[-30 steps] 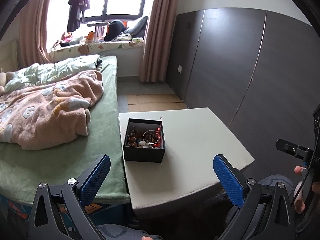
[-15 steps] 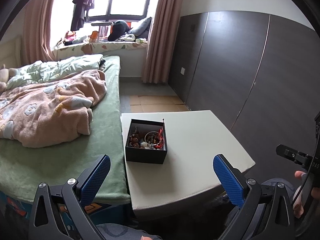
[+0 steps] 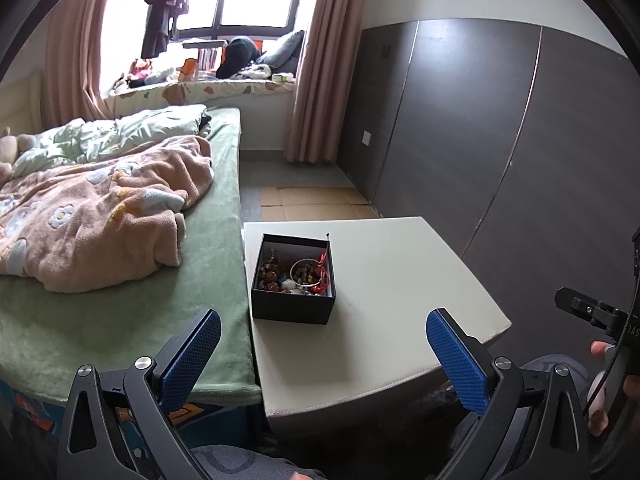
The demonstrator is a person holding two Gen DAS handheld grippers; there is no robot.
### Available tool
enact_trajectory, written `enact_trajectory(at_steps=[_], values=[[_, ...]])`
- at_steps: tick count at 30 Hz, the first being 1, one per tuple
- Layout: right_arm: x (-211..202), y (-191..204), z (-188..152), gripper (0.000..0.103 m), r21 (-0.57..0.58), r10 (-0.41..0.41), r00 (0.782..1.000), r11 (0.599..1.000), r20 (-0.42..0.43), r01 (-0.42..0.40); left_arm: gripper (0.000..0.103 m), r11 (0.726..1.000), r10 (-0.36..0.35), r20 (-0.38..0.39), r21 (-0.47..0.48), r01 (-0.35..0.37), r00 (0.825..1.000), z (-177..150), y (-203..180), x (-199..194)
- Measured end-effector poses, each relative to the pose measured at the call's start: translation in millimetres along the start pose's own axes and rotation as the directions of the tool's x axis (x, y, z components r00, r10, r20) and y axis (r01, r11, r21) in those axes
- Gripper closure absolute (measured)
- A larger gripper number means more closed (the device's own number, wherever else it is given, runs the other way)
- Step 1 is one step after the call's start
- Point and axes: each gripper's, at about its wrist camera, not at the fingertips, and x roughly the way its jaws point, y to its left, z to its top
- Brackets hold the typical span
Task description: Organize jewelry
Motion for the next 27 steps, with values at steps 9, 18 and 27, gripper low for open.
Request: enact_trajectory(at_steps=[9, 18, 27], values=[[1.3, 0.6, -1.4, 0.0, -0.008, -0.025, 1.0, 1.0, -0.001, 0.025, 0.0, 1.0, 0.008, 0.014, 0.011, -0.008, 1.0, 0.2, -2.2, -1.9], [1.2, -2.4, -1.6, 0.0, 0.0, -0.024, 1.0, 1.0, 0.002, 0.024, 0.0, 1.0, 0.011, 0.02, 0.007, -0.011, 1.0, -0.5, -1.4, -4.1], [2.6, -4.7, -0.8, 0.0, 0.001, -0.024, 1.0, 1.0, 0.0, 0.024, 0.0, 1.0, 0.025, 0.036, 0.016, -0.026, 0.999, 0.7, -1.6, -7.4]])
